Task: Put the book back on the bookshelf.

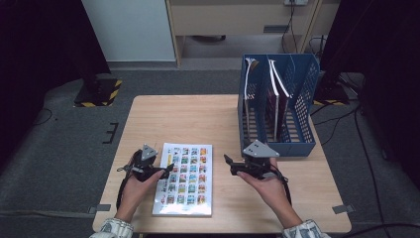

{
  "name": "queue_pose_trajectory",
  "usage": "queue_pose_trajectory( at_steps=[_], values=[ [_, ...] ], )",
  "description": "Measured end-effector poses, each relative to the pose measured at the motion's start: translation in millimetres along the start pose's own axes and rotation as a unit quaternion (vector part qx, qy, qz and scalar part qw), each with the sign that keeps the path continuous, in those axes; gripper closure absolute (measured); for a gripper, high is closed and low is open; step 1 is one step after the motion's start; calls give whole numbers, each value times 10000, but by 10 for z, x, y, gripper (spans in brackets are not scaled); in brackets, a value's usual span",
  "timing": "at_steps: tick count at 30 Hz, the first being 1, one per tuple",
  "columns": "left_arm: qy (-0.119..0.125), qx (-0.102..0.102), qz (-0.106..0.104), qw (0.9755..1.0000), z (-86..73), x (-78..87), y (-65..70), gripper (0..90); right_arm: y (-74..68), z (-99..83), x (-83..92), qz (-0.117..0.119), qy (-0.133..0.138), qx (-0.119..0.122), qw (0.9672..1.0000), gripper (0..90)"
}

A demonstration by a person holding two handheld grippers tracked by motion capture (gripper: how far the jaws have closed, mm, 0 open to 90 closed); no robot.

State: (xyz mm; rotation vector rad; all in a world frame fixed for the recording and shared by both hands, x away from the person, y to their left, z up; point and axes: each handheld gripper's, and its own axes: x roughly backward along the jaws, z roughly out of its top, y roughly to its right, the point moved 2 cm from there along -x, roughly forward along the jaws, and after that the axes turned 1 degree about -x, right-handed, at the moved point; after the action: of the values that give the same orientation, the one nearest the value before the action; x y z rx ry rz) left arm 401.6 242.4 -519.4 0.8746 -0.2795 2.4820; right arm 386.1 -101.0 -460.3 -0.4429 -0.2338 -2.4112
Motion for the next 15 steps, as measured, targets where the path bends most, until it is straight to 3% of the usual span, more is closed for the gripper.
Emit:
queue_pose_trajectory(
  at_steps=[2, 15],
  values=[
    [-12, 4, 22, 10000, -6, 2, -15, 48, -112, -22, -91, 131, -97, 165, 9997, 174],
    [-102, 39, -103, 9999, -12, -18, 7, 60, -420, -151, -482, 518, -515, 299, 9969, 251]
  ],
)
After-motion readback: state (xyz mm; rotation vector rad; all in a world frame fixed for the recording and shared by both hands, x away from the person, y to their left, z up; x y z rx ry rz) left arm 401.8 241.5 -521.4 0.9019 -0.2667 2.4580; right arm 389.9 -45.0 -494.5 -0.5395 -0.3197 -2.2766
